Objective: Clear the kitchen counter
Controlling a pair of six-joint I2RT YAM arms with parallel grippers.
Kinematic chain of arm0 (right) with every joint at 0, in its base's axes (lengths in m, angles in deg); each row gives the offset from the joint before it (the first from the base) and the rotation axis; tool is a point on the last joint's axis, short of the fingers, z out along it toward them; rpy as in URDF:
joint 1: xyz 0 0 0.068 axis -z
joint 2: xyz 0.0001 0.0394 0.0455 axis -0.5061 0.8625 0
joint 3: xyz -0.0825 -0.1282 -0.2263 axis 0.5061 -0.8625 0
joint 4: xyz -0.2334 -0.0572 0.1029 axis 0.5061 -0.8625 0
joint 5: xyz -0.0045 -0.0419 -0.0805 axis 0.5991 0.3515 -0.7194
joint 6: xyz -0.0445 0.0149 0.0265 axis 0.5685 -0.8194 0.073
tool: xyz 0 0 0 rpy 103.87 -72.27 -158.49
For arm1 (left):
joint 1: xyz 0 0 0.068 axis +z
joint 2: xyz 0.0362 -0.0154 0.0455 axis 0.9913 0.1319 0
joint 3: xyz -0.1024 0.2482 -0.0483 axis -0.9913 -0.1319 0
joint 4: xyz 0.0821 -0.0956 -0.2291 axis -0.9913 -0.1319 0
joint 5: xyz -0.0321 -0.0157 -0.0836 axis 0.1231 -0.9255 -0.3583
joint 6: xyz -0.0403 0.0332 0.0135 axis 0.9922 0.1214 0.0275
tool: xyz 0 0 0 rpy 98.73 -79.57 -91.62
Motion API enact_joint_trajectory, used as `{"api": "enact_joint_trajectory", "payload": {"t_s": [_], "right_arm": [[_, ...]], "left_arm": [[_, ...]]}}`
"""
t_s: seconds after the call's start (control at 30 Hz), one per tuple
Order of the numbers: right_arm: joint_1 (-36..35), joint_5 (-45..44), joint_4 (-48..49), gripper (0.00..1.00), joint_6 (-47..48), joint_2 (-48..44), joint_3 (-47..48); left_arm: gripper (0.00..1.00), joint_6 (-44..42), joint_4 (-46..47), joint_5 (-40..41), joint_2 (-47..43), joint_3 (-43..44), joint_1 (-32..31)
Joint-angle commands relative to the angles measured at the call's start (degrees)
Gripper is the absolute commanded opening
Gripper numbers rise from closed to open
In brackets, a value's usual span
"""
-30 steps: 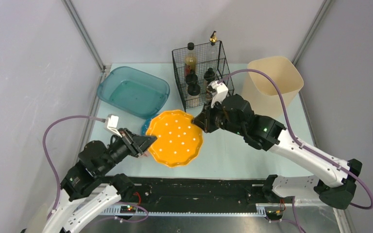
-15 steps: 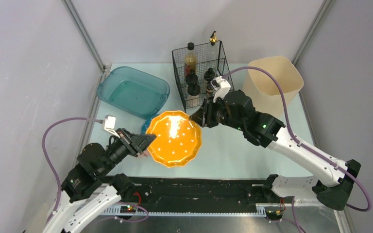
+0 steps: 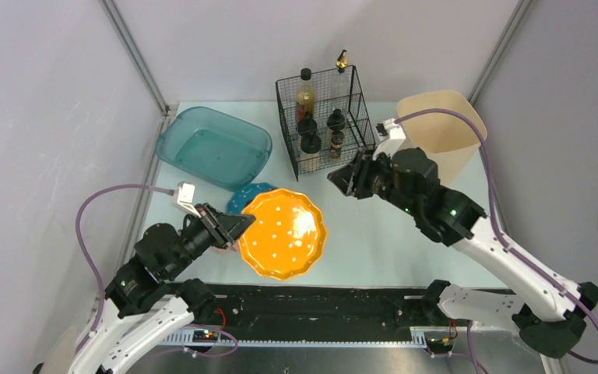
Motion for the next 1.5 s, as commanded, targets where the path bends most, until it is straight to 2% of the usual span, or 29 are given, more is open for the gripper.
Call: {"api": "enact_joint_trajectory", "payload": {"t_s": [0.0, 0.1, 0.23, 0.53, 0.7, 1.07, 1.47], "right_arm": [[0.18, -5.95, -1.07, 0.40, 1.04, -5.71, -1.18], [0.56, -6.82, -1.08, 0.40, 0.81, -8.31, -3.92], [0.60, -7.81, -2.05, 0.40, 0.14, -11.56, -6.34], [-0.34, -8.15, -4.00, 0.39, -1.29, -17.46, -12.81], [-1.86, -8.11, -4.16, 0.39, -1.96, -19.62, -15.26], [-5.29, -7.57, -3.52, 0.39, -2.25, -21.38, -18.69], [-4.93, -8.78, -6.30, 0.39, -0.74, -27.24, -20.47]], "left_arm": [[0.00, 3.80, 11.29, 1.64, 1.68, 2.20, 1.37], [0.00, 4.24, 12.61, 0.02, 3.68, 2.08, 3.39], [0.00, 6.18, 15.57, -5.94, 6.71, 0.81, 10.06], [0.00, 9.43, 25.89, -21.25, 15.87, -1.18, 32.29], [0.00, 11.21, 32.53, -25.67, 24.57, 0.14, 43.52], [0.00, 10.47, 34.72, -19.66, 40.60, 10.34, 53.17], [0.00, 8.63, 34.79, -6.20, 52.74, 15.92, 57.28]]}}
